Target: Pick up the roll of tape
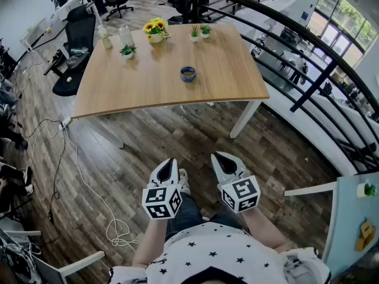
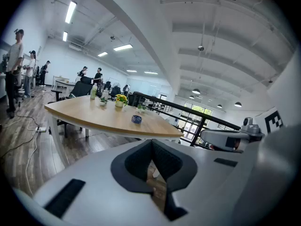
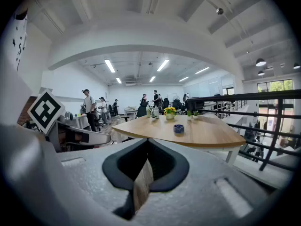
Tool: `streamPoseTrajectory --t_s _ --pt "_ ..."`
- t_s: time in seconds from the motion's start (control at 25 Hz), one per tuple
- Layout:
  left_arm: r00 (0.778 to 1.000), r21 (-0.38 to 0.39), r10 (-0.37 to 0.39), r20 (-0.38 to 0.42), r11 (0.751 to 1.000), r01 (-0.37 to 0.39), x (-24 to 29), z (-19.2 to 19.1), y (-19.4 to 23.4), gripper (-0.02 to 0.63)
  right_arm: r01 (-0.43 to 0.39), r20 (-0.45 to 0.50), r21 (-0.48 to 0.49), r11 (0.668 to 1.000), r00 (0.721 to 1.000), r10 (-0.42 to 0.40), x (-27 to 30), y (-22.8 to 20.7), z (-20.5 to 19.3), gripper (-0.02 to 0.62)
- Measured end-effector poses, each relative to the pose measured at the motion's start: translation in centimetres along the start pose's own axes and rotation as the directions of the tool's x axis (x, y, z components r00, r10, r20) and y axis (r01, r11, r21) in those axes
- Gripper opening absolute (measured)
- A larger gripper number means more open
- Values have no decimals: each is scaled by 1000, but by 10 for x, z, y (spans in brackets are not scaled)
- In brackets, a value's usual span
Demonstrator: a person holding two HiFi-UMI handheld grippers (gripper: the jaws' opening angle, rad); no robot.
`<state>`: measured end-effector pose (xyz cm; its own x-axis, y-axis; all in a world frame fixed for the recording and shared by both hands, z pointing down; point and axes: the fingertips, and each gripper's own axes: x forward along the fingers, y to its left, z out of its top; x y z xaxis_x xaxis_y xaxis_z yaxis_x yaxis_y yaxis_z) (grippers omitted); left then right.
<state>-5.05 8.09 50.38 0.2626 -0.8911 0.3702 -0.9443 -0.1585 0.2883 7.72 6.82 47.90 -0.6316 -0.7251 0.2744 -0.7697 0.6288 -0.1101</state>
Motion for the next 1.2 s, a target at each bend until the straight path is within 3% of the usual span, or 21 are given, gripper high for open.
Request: streamPoseTrajectory --t_s 0.24,0.48,0.64,1.2 --pt "1000 28 17 13 999 -17 -84 -29 -36 3 -12 -6 -4 1000 1000 12 -78 47 -21 8" --pt "1000 4 21 18 1000 -21 -129 -47 -45 3 -30 19 -18 999 999 31 -114 75 -23 8" --pt "999 -40 25 33 999 -23 -144 -51 -42 3 -38 29 -32 999 999 39 -124 86 -24 8" --pt "997 -26 25 66 999 -24 -154 -48 -55 3 -60 47 -25 998 997 61 -138 88 -24 8"
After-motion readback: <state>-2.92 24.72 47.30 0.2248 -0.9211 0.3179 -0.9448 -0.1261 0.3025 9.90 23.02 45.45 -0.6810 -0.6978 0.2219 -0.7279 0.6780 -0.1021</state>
